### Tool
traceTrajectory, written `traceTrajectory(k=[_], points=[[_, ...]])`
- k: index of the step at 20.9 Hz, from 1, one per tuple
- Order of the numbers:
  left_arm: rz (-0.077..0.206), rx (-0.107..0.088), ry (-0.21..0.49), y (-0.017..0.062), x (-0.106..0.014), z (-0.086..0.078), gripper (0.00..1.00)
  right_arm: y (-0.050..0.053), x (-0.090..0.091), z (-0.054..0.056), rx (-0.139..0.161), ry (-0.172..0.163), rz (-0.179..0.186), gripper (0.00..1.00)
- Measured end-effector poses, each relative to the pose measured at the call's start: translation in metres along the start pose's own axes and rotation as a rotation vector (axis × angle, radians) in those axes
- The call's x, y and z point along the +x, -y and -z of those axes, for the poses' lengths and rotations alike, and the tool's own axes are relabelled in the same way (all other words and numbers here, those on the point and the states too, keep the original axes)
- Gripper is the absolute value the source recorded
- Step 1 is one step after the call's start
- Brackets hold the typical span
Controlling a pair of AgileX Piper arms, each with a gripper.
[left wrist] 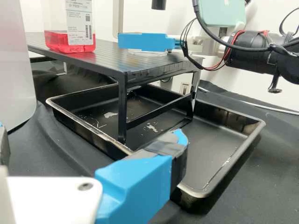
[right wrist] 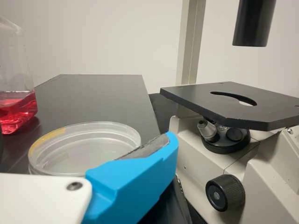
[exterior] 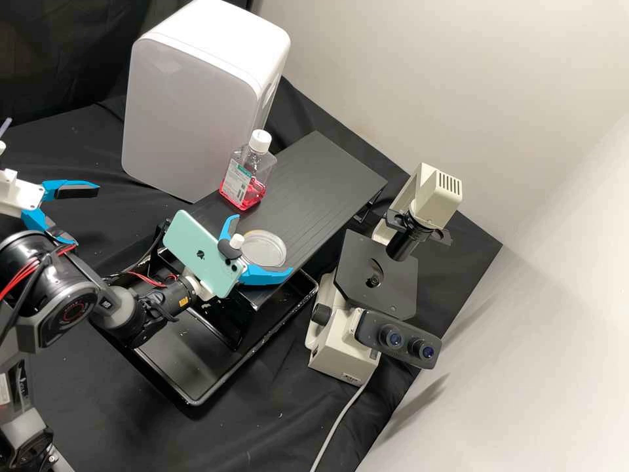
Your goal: Remove the lid from the petri dish
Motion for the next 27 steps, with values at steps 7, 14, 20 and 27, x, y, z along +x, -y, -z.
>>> traceTrajectory(k=[7, 14, 20, 27], points=[[0.004, 0.002, 0.011, 0.0007, 0.0006, -0.0023, 1.0, 0.0, 0.0, 0.0, 0.0, 0.0, 0.0, 0.0], [0.004, 0.002, 0.011, 0.0007, 0.0006, -0.0023, 1.0, -0.0001, 0.0, -0.0001, 0.001, 0.001, -0.001, 0.0], [0.004, 0.002, 0.011, 0.0007, 0.0006, -0.0023, 1.0, -0.0001, 0.0, -0.0001, 0.001, 0.001, -0.001, 0.0], [0.004, 0.002, 0.011, 0.0007, 0.0006, -0.0023, 1.0, 0.0, 0.0, 0.0, 0.0, 0.0, 0.0, 0.0]])
